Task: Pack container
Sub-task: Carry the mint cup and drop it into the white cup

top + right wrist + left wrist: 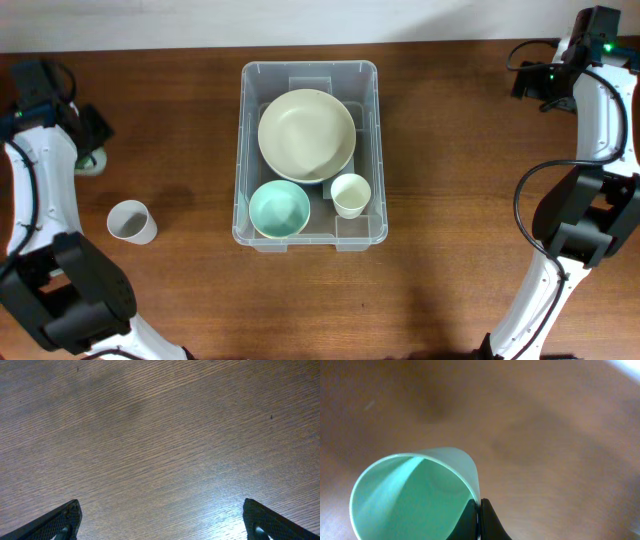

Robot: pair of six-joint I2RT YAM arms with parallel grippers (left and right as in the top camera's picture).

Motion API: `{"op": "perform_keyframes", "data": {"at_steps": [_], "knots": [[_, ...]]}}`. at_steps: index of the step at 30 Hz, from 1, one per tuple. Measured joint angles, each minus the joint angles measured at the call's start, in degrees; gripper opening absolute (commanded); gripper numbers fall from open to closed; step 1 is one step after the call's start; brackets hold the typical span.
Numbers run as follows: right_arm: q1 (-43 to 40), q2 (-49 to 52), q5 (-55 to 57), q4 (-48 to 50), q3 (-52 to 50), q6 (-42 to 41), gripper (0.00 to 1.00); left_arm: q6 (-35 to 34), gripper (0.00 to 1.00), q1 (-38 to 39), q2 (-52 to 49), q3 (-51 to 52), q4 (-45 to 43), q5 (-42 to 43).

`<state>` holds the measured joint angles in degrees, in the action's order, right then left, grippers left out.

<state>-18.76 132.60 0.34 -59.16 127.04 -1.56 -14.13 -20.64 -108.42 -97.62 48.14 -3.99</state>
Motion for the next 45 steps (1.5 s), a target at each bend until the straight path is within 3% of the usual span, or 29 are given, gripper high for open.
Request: {"op": "perform_keyframes", "data": {"at_steps": [3,11,16,22,28,45], "knots": [[0.0,0.0,0.0,0.0,0.0,0.02,0.99,3.54,0.01,3.39,1.64,-2.91,0.0,5.6],[0.0,0.0,0.0,0.02,0.0,0.0,0.99,17.86,0.01,21.66,5.53,-4.2,1.77,24.24],[0.0,0.0,0.0,0.0,0.0,-0.02,0.99,25.29,0.01,33.86,5.68,-4.2,3.34,28.61],[0.0,0.0,0.0,0.02,0.0,0.02,0.99,29.55,0.0,45.72,5.7,-4.2,4.09,25.81],[0.0,0.0,0.0,0.0,0.0,-0.02,0.99,30.58,0.01,52.83,5.95,-4.17,5.62,22.27],[0.0,0.0,0.0,0.0,0.0,0.0,0.99,30.82,0.01,55.52,6.12,0.07,9.14,18.91]]}}
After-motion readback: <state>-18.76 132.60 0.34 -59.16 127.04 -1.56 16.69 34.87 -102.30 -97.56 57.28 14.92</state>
